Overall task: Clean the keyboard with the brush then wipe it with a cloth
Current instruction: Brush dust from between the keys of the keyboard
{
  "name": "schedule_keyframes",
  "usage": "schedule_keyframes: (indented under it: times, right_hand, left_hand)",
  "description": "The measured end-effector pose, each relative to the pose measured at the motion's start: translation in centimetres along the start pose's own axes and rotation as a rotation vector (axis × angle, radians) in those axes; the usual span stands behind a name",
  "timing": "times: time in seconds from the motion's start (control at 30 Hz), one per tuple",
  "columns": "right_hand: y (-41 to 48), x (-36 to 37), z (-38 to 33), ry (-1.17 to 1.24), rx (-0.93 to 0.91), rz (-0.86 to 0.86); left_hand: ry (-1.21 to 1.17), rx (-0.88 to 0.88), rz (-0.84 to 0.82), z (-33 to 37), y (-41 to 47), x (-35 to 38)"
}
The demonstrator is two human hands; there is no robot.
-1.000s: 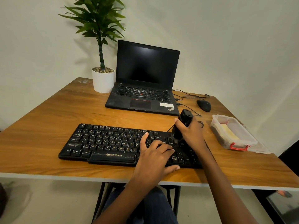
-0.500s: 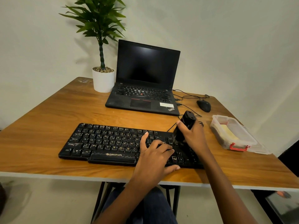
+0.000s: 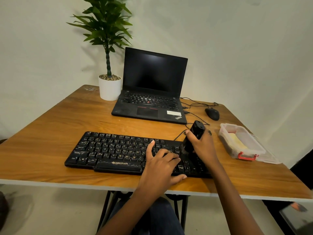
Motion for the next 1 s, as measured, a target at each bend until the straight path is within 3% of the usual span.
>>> schedule_keyframes:
  times: [0.43,0.67,0.87,1.0]
  right_hand:
    - [-0.6,-1.5,-1.1,0.075,0.020,0.016]
    - [-1.9,-1.9,-0.8,0.047,0.041,-0.148]
    - [-0.5,-0.6,-1.0,-0.045,-0.002,-0.013]
    - [-1.8,-0.2,-1.1,0.014,0.009,-0.052]
  left_hand:
    - [0.027,-0.035,-0.057,0.5,-0.2,-1.1]
    - [0.022,-0.059,-0.038,0.3,0.0,-0.7]
    - [0.018,-0.031,0.008,-0.1,0.0,0.1]
    - [-0.007,-0.021,0.027,-0.3,-0.2,0.4]
Point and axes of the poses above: each hand's wrist, its own y-axis towards the middle knuckle, its own x-axis out of the palm, z = x × y, the point moved 4 cm from there along y, towards the middle knuckle, and after that the axes turned 10 degrees about -x, right-handed, at the moved point
